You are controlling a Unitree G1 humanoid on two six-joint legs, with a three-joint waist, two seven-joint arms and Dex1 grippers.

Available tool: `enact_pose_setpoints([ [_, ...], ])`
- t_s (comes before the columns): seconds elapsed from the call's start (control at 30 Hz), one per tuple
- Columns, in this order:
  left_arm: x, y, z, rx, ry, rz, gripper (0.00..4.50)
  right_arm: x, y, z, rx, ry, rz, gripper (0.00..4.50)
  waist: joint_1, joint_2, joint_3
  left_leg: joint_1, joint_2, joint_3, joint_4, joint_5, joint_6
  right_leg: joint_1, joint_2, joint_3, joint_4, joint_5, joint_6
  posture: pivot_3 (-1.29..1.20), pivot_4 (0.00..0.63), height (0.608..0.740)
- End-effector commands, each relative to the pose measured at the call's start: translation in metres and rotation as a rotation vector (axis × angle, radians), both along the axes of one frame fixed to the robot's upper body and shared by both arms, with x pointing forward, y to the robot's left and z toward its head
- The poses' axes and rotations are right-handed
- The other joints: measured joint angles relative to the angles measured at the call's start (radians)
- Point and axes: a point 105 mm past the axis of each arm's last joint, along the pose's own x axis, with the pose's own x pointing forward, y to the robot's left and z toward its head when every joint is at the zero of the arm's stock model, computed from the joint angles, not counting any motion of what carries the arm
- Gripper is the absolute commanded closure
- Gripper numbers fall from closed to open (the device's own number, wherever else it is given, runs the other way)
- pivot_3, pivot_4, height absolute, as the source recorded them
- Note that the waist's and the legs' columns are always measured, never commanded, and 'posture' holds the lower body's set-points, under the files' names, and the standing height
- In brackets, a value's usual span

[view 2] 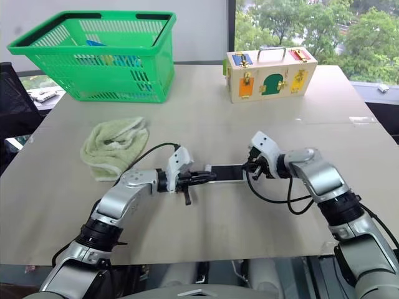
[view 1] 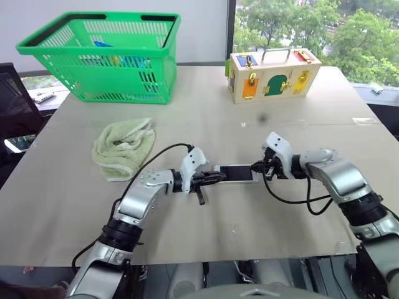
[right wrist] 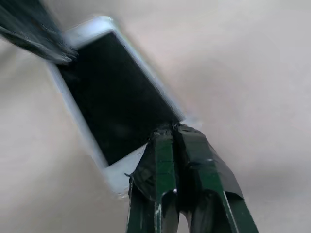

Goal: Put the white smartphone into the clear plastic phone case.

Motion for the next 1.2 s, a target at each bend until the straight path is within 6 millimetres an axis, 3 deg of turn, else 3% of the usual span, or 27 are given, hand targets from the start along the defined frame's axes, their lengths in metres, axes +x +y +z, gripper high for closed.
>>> enact_pose_setpoints([
  [0.03, -0.005, 0.009, -0.024, 0.053, 0.055, 0.027, 4.42, -0.018, -0.001, 0.007, 0.016, 0.03, 0.054, 4.5, 0.0, 0.002, 0.001, 0.0, 0.0, 0.0, -0.001, 0.0, 0.0, 0.0, 0.0, 0.0, 0.0, 0.0, 0.0, 0.0, 0.15, 0.74],
  [0.17, -0.008, 0.006, -0.023, 0.053, 0.051, 0.016, 4.42, -0.026, -0.005, -0.01, -0.068, 0.081, 0.056, 4.5, 0.001, 0.003, 0.002, 0.0, 0.0, 0.0, -0.006, 0.003, 0.005, 0.0, 0.001, -0.002, -0.005, 0.0, 0.0, 0.0, 0.15, 0.74],
  [0.53, -0.01, 0.006, -0.011, 0.035, 0.034, -0.014, 4.42, -0.02, -0.018, -0.058, -0.355, 0.149, 0.094, 4.5, -0.001, 0.0, -0.001, 0.001, 0.0, -0.001, -0.008, 0.0, 0.0, 0.0, 0.0, -0.005, -0.008, 0.0, 0.0, 0.0, 0.15, 0.74],
  [0.6, -0.009, 0.006, -0.006, 0.017, 0.022, -0.017, 4.42, -0.011, -0.013, -0.045, -0.285, 0.054, 0.079, 4.5, 0.0, -0.001, -0.002, 0.001, 0.0, -0.003, -0.008, 0.0, 0.0, 0.001, 0.0, -0.007, -0.009, 0.0, 0.0, 0.0, 0.15, 0.74],
  [0.67, -0.008, 0.007, 0.002, -0.014, 0.006, -0.006, 4.42, 0.0, 0.0, -0.01, -0.066, -0.083, 0.033, 4.5, 0.001, -0.002, -0.001, 0.0, 0.0, -0.003, -0.008, 0.0, 0.0, 0.001, 0.0, -0.008, -0.009, 0.0, 0.0, 0.0, 0.15, 0.74],
  [0.73, -0.006, 0.011, 0.01, -0.041, -0.006, 0.014, 4.42, -0.002, 0.003, 0.022, 0.11, -0.219, 0.024, 4.5, -0.001, -0.001, 0.004, -0.001, 0.0, -0.004, -0.009, 0.0, 0.0, 0.001, 0.0, -0.008, -0.01, 0.0, 0.0, 0.0, 0.15, 0.74],
  [0.87, -0.001, 0.02, 0.042, -0.188, -0.058, 0.08, 4.42, -0.011, -0.018, 0.055, 0.268, -0.353, -0.068, 4.5, -0.001, 0.006, 0.025, -0.004, 0.0, -0.001, -0.01, 0.003, 0.005, -0.003, 0.001, -0.006, -0.01, 0.0, 0.0, 0.0, 0.15, 0.74],
  [0.97, -0.007, 0.031, 0.065, -0.284, -0.087, 0.088, 3.55, -0.031, -0.041, 0.057, 0.219, -0.405, -0.079, 3.53, 0.007, 0.005, 0.028, -0.016, -0.001, -0.002, -0.01, 0.003, 0.005, -0.012, 0.005, -0.007, -0.009, 0.002, 0.004, 0.0, 0.15, 0.74],
  [1.1, -0.015, 0.051, 0.074, -0.3, -0.078, 0.122, 1.58, -0.053, -0.061, 0.059, 0.194, -0.418, -0.115, 1.64, 0.005, 0.004, 0.029, -0.018, -0.002, 0.0, -0.01, 0.003, 0.005, -0.014, 0.005, -0.005, -0.009, 0.0, 0.008, 0.0, 0.15, 0.74],
  [1.2, -0.024, 0.063, 0.077, -0.298, -0.073, 0.128, 0.36, -0.066, -0.072, 0.058, 0.176, -0.415, -0.147, 0.48, 0.001, 0.004, 0.03, -0.017, -0.002, 0.002, -0.01, 0.003, 0.005, -0.014, 0.005, -0.004, -0.01, 0.0, 0.009, 0.0, 0.15, 0.74],
])
